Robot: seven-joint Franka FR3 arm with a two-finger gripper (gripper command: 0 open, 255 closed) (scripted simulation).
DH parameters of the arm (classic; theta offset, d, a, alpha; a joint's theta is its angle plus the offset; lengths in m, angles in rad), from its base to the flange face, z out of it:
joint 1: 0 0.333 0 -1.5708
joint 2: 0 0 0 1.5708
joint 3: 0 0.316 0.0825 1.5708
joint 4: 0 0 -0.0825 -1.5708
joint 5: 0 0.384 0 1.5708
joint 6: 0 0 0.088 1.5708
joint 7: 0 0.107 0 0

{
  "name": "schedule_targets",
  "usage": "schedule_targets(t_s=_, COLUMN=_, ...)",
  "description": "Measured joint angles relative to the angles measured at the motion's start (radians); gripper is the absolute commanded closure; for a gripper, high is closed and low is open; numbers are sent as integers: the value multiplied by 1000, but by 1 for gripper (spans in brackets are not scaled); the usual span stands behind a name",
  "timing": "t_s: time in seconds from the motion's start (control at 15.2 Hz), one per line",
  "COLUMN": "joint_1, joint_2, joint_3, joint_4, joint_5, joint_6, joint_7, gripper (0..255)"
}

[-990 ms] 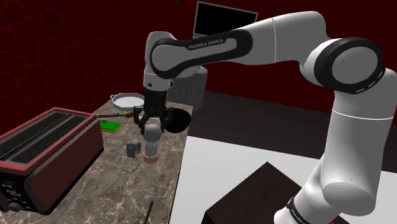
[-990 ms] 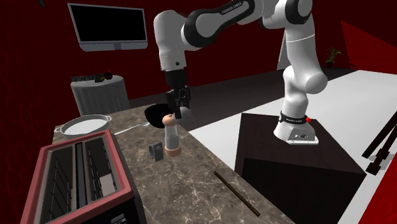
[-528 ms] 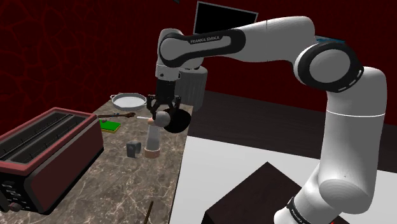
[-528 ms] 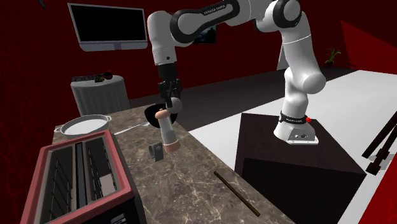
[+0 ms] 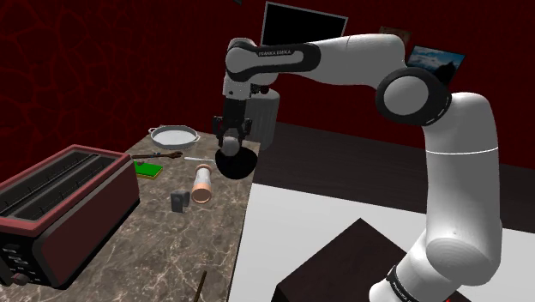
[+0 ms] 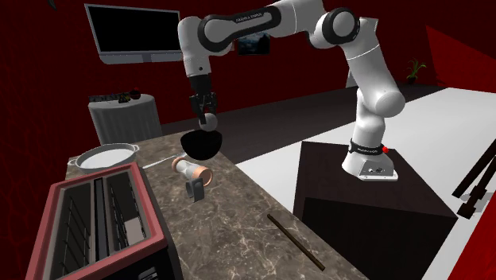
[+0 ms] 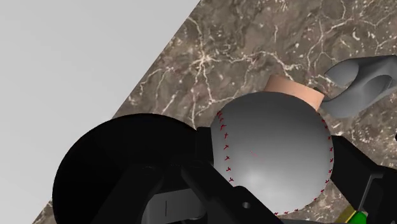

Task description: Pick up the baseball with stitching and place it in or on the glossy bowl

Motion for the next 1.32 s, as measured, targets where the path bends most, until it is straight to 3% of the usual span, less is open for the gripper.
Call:
schedule_targets(t_s=0.59, joint_1=-54, joint_2=283, joint_3=-50, joint_4=462, joint_5=-44, joint_6=-200, joint_7=-117, gripper=255)
schedule_targets(t_s=1.32, joint_1=-66, joint_2=288, joint_3=-54, joint_4=330, joint_5=-45, joint_6=-66, joint_7=-136, gripper=255)
